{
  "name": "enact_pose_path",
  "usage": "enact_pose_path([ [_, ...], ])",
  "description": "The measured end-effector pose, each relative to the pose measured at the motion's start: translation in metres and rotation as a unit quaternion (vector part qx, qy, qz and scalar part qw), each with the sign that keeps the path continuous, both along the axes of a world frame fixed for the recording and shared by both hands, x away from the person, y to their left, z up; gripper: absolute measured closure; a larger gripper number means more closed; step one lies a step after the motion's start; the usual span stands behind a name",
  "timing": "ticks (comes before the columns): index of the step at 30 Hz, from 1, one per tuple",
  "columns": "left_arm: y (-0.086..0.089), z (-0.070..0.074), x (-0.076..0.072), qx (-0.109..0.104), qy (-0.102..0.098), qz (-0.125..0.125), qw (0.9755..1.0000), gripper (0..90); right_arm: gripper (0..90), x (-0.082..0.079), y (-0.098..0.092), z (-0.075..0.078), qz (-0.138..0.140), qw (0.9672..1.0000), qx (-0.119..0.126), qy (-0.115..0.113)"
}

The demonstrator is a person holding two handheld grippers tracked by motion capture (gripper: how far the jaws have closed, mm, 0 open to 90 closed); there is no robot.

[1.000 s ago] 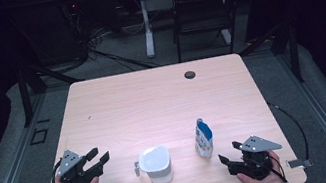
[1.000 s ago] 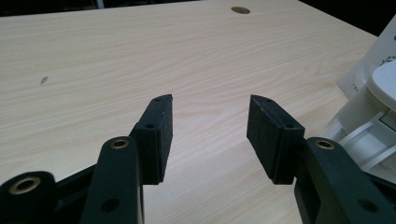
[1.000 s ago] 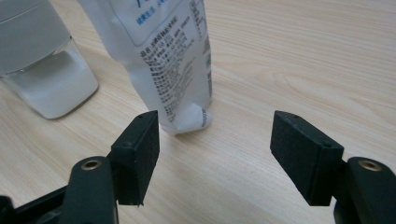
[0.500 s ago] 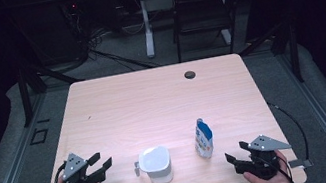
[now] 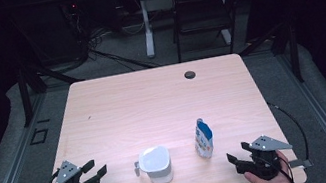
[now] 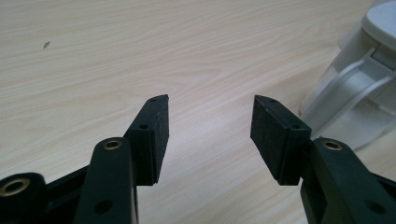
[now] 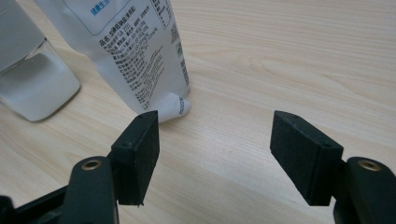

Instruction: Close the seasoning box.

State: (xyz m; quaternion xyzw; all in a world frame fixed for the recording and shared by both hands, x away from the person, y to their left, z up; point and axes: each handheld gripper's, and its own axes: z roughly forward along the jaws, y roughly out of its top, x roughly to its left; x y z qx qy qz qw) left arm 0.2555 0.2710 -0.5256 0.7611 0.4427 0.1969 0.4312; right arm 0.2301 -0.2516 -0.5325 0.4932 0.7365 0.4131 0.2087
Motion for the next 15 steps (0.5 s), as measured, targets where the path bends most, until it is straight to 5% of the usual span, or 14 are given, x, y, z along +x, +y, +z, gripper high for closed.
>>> enact_pose_path([
  [15, 0.014, -0.014, -0.006, -0.009, 0.017, 0.007, 0.9998, 47.3, 33.0, -0.007, -0.009, -0.004, -0.023, 0.9995, -0.003, -0.023],
])
